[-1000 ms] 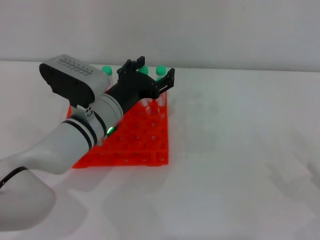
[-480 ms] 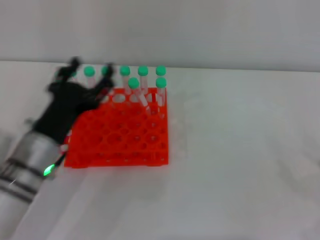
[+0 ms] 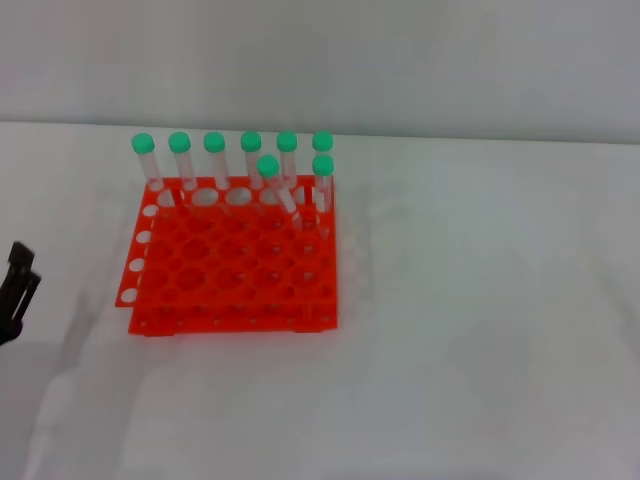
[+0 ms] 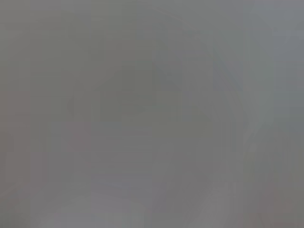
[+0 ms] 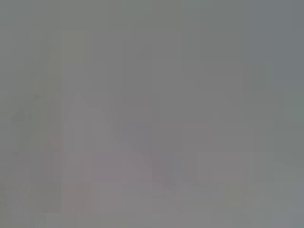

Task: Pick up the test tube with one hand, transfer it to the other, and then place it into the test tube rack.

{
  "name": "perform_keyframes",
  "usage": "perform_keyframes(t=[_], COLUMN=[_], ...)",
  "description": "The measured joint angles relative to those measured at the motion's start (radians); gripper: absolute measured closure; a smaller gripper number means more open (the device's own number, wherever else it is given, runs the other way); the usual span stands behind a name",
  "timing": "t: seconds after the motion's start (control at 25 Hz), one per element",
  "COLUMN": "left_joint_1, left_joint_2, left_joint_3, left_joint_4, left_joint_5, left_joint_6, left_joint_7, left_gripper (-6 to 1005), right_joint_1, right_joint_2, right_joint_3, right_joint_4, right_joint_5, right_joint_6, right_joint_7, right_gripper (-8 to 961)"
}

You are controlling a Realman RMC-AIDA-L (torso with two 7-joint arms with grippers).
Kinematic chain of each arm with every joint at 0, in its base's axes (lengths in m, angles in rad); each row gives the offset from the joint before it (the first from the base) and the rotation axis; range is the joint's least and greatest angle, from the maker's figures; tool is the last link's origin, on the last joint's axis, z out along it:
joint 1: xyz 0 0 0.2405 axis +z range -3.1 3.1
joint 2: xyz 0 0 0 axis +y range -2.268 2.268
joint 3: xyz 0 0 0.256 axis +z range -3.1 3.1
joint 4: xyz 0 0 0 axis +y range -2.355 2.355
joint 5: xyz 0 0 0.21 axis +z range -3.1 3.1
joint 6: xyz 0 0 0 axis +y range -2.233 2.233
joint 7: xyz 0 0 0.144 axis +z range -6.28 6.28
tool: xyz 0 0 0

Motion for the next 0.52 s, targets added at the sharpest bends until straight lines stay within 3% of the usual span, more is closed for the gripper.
perform_keyframes(t=[0.16,0.52], left_joint_1=[0.001,-0.004], left_joint_2=[0.003,0.003], left_joint_3=[0.062,0.103], left_joint_4=[0.002,0.004], left_joint_5=[0.000,0.001], left_joint_6=[0.013,0.035], left_joint_7=[-0.022,-0.051], left_gripper=[118,118], right_joint_1=[0.011,0.015], right_joint_2=[0.001,0.002], right_joint_3=[0.068,0.077], right_joint_4=[0.037,0.054], right_joint_5=[0.000,-0.002], right_joint_6=[0.000,-0.032], right_joint_7=[-0.007,-0.007], right_gripper=[206,205])
